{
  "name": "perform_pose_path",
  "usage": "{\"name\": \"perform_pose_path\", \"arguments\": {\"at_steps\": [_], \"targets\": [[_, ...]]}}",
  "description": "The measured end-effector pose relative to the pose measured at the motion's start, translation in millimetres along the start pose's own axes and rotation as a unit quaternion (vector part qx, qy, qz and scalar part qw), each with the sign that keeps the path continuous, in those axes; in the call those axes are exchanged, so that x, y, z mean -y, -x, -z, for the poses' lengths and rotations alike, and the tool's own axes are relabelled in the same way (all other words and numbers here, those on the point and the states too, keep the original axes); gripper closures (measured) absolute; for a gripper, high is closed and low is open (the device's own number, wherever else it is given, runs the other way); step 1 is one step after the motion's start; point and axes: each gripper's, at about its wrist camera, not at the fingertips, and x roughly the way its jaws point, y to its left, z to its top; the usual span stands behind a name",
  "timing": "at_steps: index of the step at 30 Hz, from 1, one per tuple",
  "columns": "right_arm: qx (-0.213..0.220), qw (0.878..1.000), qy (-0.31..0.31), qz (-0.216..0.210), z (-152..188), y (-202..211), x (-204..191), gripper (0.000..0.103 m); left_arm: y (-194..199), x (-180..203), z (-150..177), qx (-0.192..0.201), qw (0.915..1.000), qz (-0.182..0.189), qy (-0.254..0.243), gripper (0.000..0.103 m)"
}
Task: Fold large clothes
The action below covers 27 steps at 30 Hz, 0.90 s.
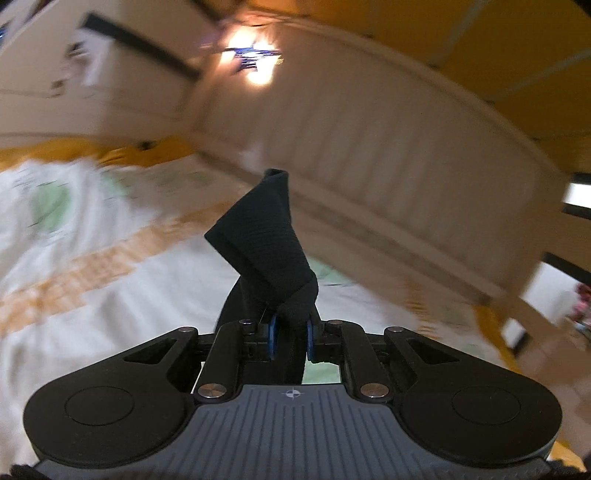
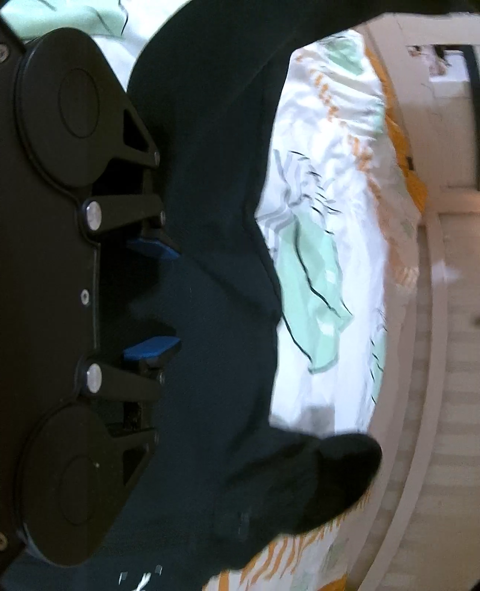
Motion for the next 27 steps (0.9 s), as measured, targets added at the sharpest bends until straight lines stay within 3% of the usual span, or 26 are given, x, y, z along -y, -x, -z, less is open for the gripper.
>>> {"name": "perform_pose_path", "arguments": {"at_steps": [7,12,14,20,25,27], "targets": [[0.008,0.999,-0.030,-0.010,15,75,54,0.044,-43,96,27,-0.026,0.9939,0.099,-0.042,0.089],[-0.005,0.997,-0.073,0.009,36,114,98,0.044,-80,158,88,-0.079,0.9843,0.142,-0.069,0.089],[-0.016,0.995,-0.095,0.021,45,124,115,0.043,-103,178,123,-0.119,0.9782,0.149,-0.082,0.088],[-0.050,0.985,-0.157,0.051,76,140,155,0.042,-145,193,215,-0.230,0.9577,0.142,-0.097,0.083],[-0.062,0.978,-0.188,0.061,91,146,172,0.037,-137,191,236,-0.251,0.9476,0.150,-0.130,0.078],[-0.062,0.977,-0.194,0.062,93,146,175,0.036,-127,191,233,-0.240,0.9470,0.159,-0.142,0.070]]}}
